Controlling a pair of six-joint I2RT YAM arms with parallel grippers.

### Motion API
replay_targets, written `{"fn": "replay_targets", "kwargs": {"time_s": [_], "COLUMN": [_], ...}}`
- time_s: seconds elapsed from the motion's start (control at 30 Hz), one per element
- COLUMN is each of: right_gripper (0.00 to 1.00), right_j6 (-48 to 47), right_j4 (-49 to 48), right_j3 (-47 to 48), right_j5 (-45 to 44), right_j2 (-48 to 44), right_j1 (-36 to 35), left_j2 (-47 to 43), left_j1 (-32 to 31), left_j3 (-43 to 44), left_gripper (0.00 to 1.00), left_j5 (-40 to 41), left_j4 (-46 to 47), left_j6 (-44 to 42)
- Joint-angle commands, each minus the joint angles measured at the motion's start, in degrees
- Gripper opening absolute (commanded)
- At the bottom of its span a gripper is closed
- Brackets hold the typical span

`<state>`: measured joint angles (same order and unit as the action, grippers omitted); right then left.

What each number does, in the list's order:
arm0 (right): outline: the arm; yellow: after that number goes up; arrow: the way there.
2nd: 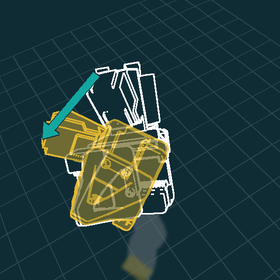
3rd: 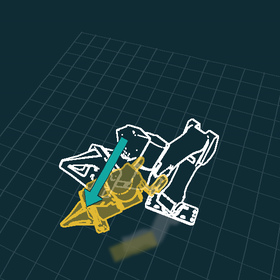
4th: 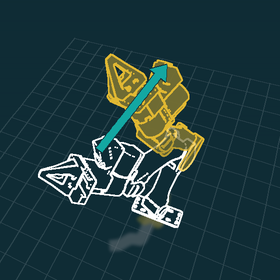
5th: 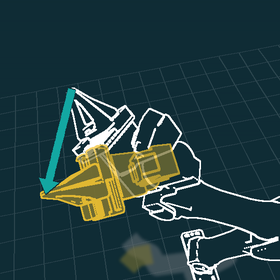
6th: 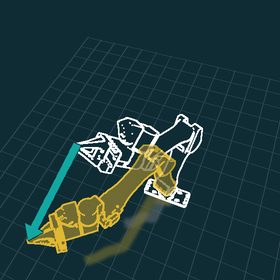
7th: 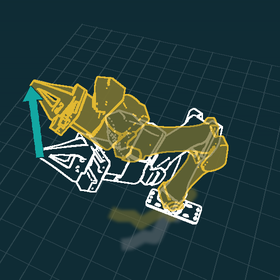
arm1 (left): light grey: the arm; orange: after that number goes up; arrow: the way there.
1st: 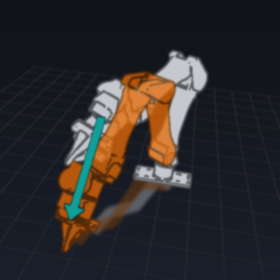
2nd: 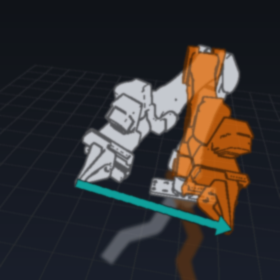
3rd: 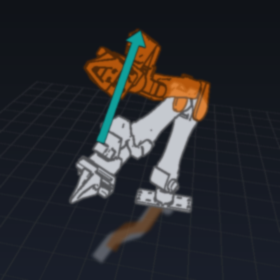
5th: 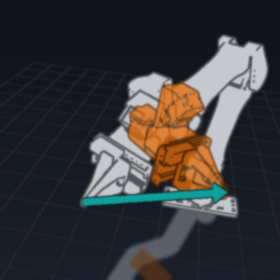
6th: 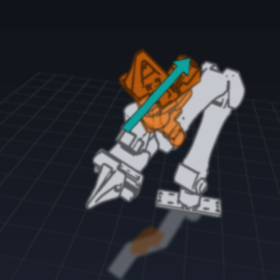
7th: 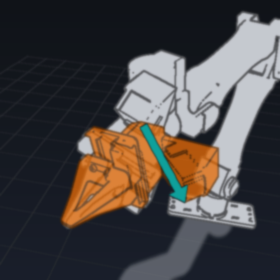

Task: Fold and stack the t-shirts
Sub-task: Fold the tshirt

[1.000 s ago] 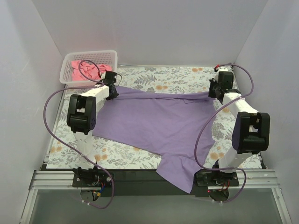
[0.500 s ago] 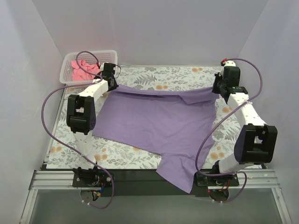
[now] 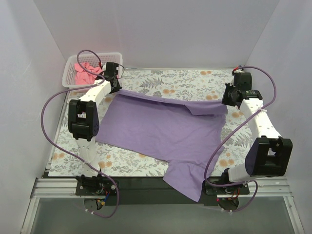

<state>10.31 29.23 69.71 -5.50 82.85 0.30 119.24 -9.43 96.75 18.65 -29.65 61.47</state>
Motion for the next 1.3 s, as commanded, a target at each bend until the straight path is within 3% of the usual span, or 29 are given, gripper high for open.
{"fn": "replay_targets", "kwargs": {"time_s": [0.0,0.57,1.27], "right_gripper": [0.01,0.01,0.01], "right_j6": [1.9,4.5,7.2], "right_j4": [4.7,6.0,0.0], "right_j3": [3.2,-7.2,-23.0], "right_j5": [1.4,2.2,0.6], "right_j2": [-2.7,-6.5,-9.8], "right_j1": [0.3,0.3,0.2], "left_j2": [-3.9,0.3,2.1], "left_j1": [1.0,1.1,1.1], "left_j3": [3.0,-0.5,-5.7], "left_gripper": [0.00,0.00,0.00], "left_j5": [1.7,1.7,4.9], "left_j4": [-2.3,-1.3,-1.6], "left_j6": [-0.7,0.1,3.8]}}
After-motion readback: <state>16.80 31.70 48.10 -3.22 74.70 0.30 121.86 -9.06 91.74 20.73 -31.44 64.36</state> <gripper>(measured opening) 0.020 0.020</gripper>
